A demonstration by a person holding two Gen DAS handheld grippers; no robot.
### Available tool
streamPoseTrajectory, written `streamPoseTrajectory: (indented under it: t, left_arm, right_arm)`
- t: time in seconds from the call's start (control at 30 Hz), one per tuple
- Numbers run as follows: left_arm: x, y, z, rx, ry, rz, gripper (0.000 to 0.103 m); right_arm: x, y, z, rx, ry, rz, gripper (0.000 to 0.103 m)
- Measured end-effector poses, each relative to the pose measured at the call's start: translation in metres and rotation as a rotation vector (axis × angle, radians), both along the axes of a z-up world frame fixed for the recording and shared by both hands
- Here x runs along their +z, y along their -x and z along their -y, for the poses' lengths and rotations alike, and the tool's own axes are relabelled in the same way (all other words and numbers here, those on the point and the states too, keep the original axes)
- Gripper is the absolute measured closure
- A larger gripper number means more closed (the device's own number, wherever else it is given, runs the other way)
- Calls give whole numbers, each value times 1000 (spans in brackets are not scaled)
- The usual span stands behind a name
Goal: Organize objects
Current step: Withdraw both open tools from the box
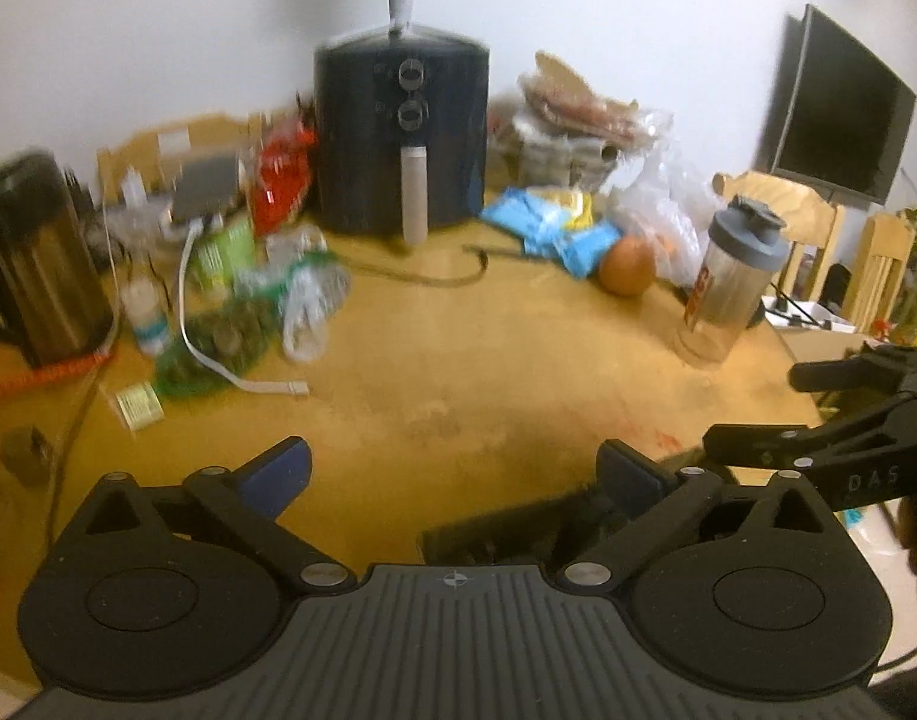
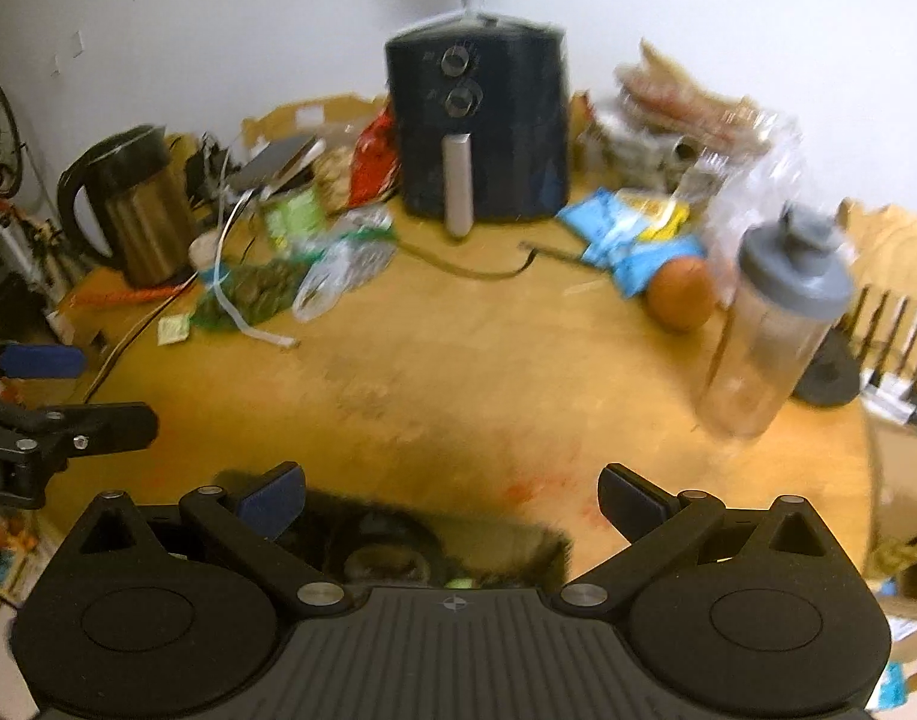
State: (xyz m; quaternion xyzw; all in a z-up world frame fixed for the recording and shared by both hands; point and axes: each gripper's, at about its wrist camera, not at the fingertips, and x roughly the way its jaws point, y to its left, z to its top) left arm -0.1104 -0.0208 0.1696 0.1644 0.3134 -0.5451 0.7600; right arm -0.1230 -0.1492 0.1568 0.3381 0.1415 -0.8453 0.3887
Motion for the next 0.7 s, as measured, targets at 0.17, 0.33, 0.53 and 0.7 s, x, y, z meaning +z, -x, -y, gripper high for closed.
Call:
streamPoseTrajectory:
  t: [0.17,0.33,0.53,0.7]
  left_arm:
    - [8,3,6,-19,1,81,0]
    - [12,8,10,-24,-13,156,0]
    - [17,13,13,-42,-6,222,0]
    - [18,7,17,-40,-40,197,0]
  right_arm:
    - [13,-4,-2,-61,4,-127,0]
    - [20,-4,0,-129,-36,-217,0]
    - [22,-5,5,-221,-79,-291,0]
    - [22,5,7,-303,-100,-220,0]
